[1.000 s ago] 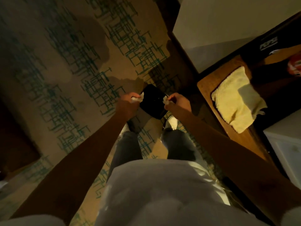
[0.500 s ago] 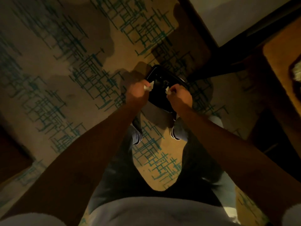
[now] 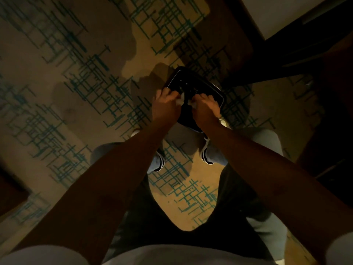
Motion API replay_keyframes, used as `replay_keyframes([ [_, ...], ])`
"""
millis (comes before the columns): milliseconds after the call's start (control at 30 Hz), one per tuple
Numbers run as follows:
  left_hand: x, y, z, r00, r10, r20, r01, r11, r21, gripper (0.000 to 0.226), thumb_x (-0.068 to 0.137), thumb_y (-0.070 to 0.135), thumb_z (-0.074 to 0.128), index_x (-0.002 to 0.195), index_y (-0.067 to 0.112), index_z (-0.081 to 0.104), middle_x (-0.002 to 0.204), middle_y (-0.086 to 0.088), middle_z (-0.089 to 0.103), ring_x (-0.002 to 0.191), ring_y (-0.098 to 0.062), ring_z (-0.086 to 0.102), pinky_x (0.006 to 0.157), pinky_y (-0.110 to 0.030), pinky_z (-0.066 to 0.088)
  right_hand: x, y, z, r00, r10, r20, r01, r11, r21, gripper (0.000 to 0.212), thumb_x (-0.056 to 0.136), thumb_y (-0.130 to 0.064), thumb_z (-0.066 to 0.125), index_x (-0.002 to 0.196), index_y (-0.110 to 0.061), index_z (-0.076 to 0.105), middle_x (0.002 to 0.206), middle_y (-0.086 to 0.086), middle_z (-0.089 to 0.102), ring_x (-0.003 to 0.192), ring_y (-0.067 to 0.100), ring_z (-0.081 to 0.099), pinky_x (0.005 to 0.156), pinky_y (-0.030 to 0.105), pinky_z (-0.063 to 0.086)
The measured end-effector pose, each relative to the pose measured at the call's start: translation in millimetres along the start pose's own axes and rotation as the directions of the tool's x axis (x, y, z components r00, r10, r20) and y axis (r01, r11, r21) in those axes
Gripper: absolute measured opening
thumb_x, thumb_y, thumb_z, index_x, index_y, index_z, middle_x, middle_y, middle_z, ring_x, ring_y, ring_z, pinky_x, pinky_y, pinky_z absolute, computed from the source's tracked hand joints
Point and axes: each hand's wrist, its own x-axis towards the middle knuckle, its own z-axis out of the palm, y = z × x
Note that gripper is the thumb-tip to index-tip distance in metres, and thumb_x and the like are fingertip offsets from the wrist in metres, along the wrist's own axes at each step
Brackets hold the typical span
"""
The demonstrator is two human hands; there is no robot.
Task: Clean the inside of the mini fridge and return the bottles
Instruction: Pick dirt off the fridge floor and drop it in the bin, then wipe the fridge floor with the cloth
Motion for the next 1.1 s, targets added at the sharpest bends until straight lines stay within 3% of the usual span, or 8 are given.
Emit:
replay_keyframes([
  [100, -1, 8, -9, 0.993, -0.014, 0.121, -0.003, 0.991, 0.137, 0.058, 0.085, 0.024, 0.066, 0.140, 0.021, 0.049, 0.153, -0.013, 0.036, 0.145, -0.038, 0.025, 0.116, -0.053, 0.028, -3, -1, -6, 1.000, -0.011, 0.019, 0.011, 1.000, -0.014, 0.046, 0.084, -0.028, 0.066, 0.128, -0.017, 0.059, 0.135, 0.010, 0.056, 0.123, 0.036, 0.047, 0.095, 0.044, 0.039],
  [200, -6, 11, -24, 0.984, -0.038, 0.175, 0.000, 0.977, 0.212, 0.081, 0.086, 0.034, 0.069, 0.154, 0.024, 0.027, 0.165, -0.014, 0.012, 0.154, -0.038, -0.001, 0.121, -0.059, 0.009, -10, -4, -22, 0.999, -0.028, -0.035, 0.025, 0.995, -0.094, 0.060, 0.076, -0.034, 0.073, 0.132, -0.019, 0.058, 0.150, 0.013, 0.043, 0.138, 0.039, 0.037, 0.107, 0.053, 0.034],
  [400, -23, 16, -71, 0.973, -0.061, 0.223, 0.000, 0.964, 0.265, 0.100, 0.084, 0.054, 0.068, 0.159, 0.027, 0.008, 0.168, -0.013, -0.004, 0.153, -0.040, -0.011, 0.121, -0.063, 0.001, -34, -9, -80, 0.999, -0.043, 0.010, 0.044, 0.992, -0.122, 0.086, 0.081, -0.047, 0.071, 0.152, -0.019, 0.032, 0.165, 0.013, 0.010, 0.152, 0.037, 0.004, 0.121, 0.058, 0.012],
  [533, -31, 34, -115, 0.980, -0.083, 0.182, 0.041, 0.973, 0.226, 0.095, 0.084, 0.052, 0.068, 0.158, 0.029, 0.013, 0.168, -0.010, -0.001, 0.153, -0.038, -0.010, 0.121, -0.062, 0.006, -60, -24, -129, 0.998, -0.058, -0.028, 0.056, 0.996, -0.065, 0.085, 0.086, -0.047, 0.065, 0.155, -0.019, 0.023, 0.166, 0.012, 0.005, 0.153, 0.034, 0.003, 0.120, 0.055, 0.018],
  [633, -43, 51, -148, 0.997, -0.009, 0.077, -0.006, 0.980, 0.199, 0.085, 0.086, 0.049, 0.065, 0.157, 0.026, 0.023, 0.167, -0.013, 0.009, 0.154, -0.038, -0.002, 0.120, -0.060, 0.013, -85, -37, -170, 0.992, -0.108, -0.071, 0.108, 0.994, 0.000, 0.083, 0.086, -0.042, 0.064, 0.155, -0.018, 0.024, 0.166, 0.012, 0.006, 0.153, 0.034, 0.006, 0.117, 0.055, 0.026],
  [800, -65, 86, -199, 0.999, -0.043, 0.005, 0.042, 0.997, 0.057, 0.076, 0.082, 0.054, 0.049, 0.151, 0.023, 0.038, 0.163, -0.015, 0.023, 0.151, -0.039, 0.016, 0.118, -0.057, 0.020, -144, -48, -233, 0.973, -0.132, -0.189, 0.151, 0.984, 0.093, 0.077, 0.083, -0.033, 0.065, 0.151, -0.016, 0.035, 0.164, 0.013, 0.019, 0.150, 0.036, 0.020, 0.111, 0.054, 0.036],
  [867, -76, 108, -219, 1.000, -0.026, -0.012, 0.026, 0.997, 0.066, 0.067, 0.085, 0.045, 0.059, 0.146, 0.021, 0.045, 0.160, -0.016, 0.028, 0.150, -0.039, 0.019, 0.118, -0.055, 0.023, -170, -45, -257, 0.967, -0.116, -0.227, 0.152, 0.978, 0.144, 0.074, 0.081, -0.033, 0.065, 0.148, -0.014, 0.040, 0.162, 0.015, 0.023, 0.148, 0.037, 0.024, 0.109, 0.054, 0.038],
  [1100, -105, 184, -280, 0.966, 0.173, -0.193, -0.178, 0.984, -0.007, 0.040, 0.086, 0.029, 0.061, 0.123, 0.014, 0.062, 0.136, -0.013, 0.053, 0.131, -0.034, 0.044, 0.109, -0.048, 0.038, -241, -18, -350, 0.937, -0.019, -0.349, 0.097, 0.973, 0.209, 0.061, 0.077, -0.036, 0.064, 0.132, -0.013, 0.052, 0.148, 0.013, 0.041, 0.129, 0.034, 0.044, 0.103, 0.045, 0.043],
])
